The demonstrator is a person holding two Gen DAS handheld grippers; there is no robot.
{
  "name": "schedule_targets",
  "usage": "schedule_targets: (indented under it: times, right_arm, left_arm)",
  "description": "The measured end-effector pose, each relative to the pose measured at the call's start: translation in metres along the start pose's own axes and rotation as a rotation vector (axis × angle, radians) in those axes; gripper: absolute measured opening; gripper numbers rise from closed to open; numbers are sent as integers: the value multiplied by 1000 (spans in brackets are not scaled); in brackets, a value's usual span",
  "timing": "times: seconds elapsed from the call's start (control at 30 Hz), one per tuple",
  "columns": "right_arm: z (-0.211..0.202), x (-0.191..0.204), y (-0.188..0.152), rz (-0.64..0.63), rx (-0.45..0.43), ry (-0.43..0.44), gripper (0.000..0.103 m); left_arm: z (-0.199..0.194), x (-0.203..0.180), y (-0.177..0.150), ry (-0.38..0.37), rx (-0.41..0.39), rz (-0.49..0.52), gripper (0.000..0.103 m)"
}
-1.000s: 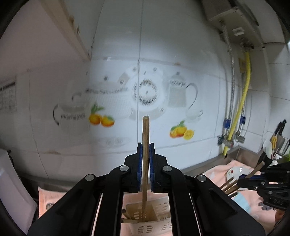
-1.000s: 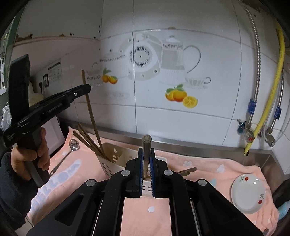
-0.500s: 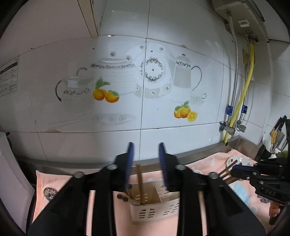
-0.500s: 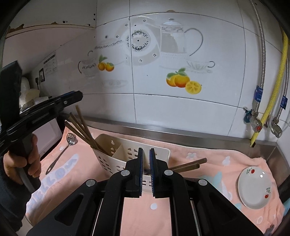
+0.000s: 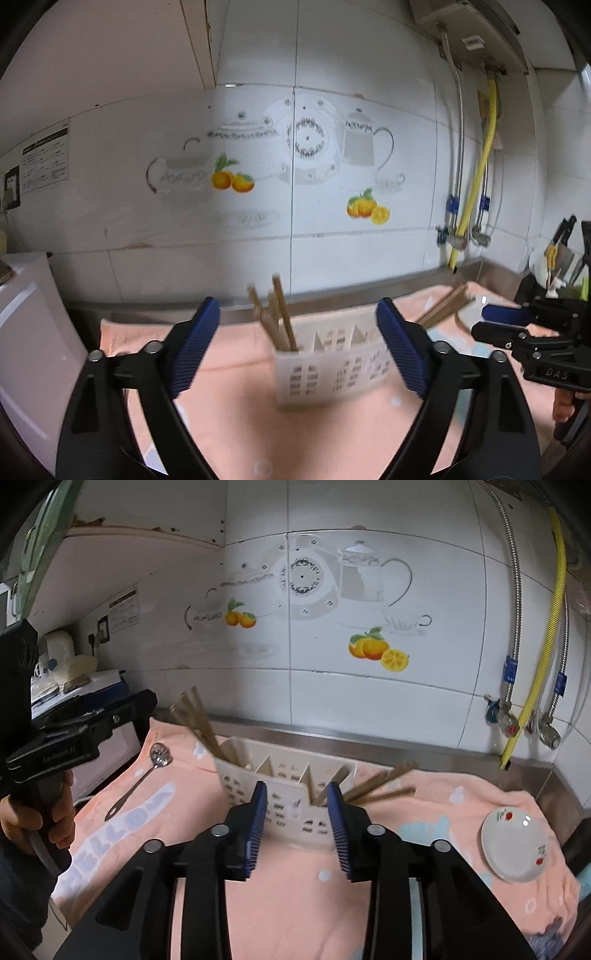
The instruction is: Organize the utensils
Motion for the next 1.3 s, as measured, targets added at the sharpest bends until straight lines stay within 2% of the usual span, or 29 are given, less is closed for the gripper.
schedule_targets:
  times: [0.1, 0.17, 0.37, 0.83, 0.97, 1.3]
  right_arm:
    - [-3, 7, -15, 12, 11, 7, 44]
    - [-4, 11, -25, 29, 20, 12, 50]
    - [-6, 17, -47, 57, 48, 12, 59]
    - [-14, 28, -72, 46, 66, -76, 85]
    - [-15, 29, -76, 51, 69, -88, 90]
    - [-17, 24, -88, 78, 89, -97, 92]
  left_arm:
    - [-8, 2, -17, 15, 26, 7, 98]
    - [-13, 3, -28, 22, 41, 12, 98]
    - [-25, 8, -55, 57, 85, 16, 98]
    - [-46, 14, -87, 78, 134, -39, 98]
    - [-50, 13, -91, 82, 134, -43, 98]
    - [-58, 15, -101, 95, 147, -51, 98]
Point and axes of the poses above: each gripper's, at about its wrist camera, not at the fingertips, and z roughly the way its jaws point, x to its left, y to its top, the point moved 3 cm from there along z, roughly the way its jaws point, and after that the axes turned 4 degrees about -z, right-handed, at the moved point
